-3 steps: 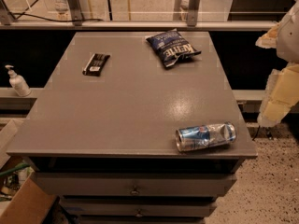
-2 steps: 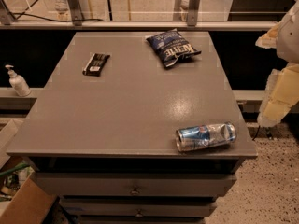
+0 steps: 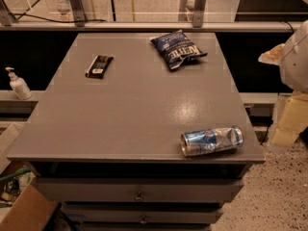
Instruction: Place redbull can upright
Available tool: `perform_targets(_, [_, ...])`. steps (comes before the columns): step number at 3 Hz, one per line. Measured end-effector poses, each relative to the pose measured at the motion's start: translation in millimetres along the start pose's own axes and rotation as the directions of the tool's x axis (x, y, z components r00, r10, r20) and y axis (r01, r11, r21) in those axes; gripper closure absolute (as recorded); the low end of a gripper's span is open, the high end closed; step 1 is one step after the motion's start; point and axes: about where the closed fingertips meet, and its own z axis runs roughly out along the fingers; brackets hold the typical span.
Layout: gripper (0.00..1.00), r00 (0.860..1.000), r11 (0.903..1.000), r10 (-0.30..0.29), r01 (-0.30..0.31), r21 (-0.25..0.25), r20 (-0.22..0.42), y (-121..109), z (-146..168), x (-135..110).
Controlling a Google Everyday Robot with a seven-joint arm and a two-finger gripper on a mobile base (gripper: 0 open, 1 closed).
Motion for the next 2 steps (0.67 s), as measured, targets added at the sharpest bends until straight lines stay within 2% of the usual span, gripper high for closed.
perform_targets(2, [0.00,0.996,0.9961,-0.080,0.078,-0.040,-0.033,32,53,-14])
